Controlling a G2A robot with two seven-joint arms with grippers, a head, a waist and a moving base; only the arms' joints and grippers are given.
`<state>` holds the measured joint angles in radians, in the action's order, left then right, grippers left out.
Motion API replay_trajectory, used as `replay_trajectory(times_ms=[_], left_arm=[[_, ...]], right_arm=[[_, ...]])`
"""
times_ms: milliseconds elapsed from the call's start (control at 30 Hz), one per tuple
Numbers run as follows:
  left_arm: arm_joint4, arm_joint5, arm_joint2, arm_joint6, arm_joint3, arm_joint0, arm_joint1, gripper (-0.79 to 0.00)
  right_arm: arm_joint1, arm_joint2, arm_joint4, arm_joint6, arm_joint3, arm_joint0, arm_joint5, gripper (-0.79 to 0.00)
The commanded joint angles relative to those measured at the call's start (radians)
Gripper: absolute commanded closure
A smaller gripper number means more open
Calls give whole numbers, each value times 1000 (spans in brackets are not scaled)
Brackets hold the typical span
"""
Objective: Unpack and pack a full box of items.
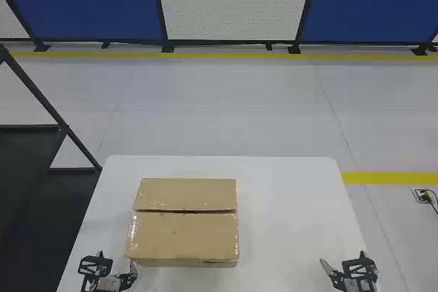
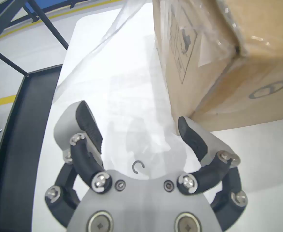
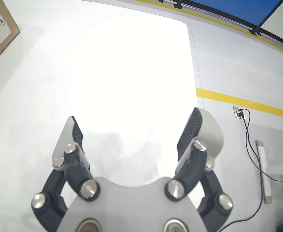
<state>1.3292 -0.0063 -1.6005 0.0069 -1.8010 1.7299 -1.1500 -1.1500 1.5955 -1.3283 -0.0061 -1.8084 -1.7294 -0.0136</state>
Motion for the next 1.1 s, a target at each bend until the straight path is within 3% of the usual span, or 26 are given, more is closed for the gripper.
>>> replay_trajectory(times_ms=[0,233,333,567,933,1067], left_arm=[[-17,-16,-14,35,3,5,0,-785],[-74,-70,-80,91,-15,20,2,-785],[-104,-102,-119,104,-27,29,3,-785],[-77,-206,-180,181,-37,63,10,-785],[-71,-212,-183,180,-38,65,11,-785],[-113,-214,-172,125,-44,30,9,-785]], right_arm=[[0,-4,16,1,-24,4,-42,-785],[0,-21,98,107,-147,47,-156,-785],[1,-29,185,227,-184,93,-209,-785],[4,-49,550,589,-204,230,-276,-785],[4,-52,557,584,-203,229,-279,-785],[-1,-87,729,572,-147,275,-314,-785]])
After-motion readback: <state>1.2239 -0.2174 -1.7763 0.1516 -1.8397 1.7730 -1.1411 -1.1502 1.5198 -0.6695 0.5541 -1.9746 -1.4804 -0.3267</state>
